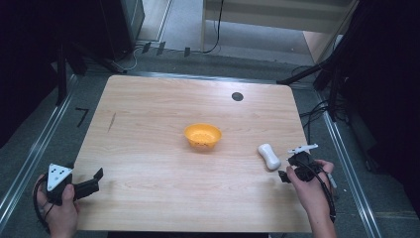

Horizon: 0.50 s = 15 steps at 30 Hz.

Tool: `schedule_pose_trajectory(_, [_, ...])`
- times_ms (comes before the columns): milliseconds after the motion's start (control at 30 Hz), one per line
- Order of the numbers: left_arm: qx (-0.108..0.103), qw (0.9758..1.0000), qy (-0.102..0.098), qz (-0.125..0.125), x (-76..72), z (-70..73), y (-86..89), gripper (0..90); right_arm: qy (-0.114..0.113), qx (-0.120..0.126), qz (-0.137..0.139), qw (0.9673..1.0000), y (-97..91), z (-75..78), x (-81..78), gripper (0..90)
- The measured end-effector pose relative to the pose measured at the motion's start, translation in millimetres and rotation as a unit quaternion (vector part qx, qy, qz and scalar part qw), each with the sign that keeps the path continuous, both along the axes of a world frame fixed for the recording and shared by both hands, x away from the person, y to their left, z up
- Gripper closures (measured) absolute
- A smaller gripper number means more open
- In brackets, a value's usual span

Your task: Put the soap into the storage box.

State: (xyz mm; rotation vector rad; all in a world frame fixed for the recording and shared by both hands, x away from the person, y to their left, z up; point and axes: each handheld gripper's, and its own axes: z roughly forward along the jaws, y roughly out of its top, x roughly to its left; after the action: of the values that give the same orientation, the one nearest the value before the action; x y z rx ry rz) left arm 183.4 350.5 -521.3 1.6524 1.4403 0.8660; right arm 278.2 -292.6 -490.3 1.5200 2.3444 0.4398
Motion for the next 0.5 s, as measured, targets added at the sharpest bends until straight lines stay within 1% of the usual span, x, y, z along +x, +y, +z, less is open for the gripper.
schedule_pose_trajectory(67, [-0.001, 1.0, 0.0, 0.0, 0.0, 0.0, 0.1, 2.2, 0.011, 0.001, -0.002, 0.9999, 2.2, 3.0, 5.7, 27.7])
schedule_pose_trajectory(133, [-0.001, 1.0, 0.0, 0.0, 0.1, 0.0, 0.1, 2.2, 0.024, 0.007, -0.004, 0.9997, 4.1, 4.3, 9.8, 25.6])
schedule_pose_trajectory(200, [-0.002, 1.0, -0.001, 0.0, 0.1, -0.1, 0.2, 2.2, 0.028, 0.007, -0.004, 0.9996, 5.1, 4.6, 11.5, 25.4])
schedule_pose_trajectory(267, [-0.002, 1.0, 0.0, 0.001, -0.1, 0.1, 0.3, 2.2, 0.038, 0.003, -0.003, 0.9993, 8.9, 6.3, 16.4, 24.5])
schedule_pose_trajectory(500, [-0.001, 1.0, -0.001, 0.001, 0.0, 0.0, 0.3, 2.2, 0.043, 0.008, -0.004, 0.999, 14.1, 8.8, 26.0, 23.6])
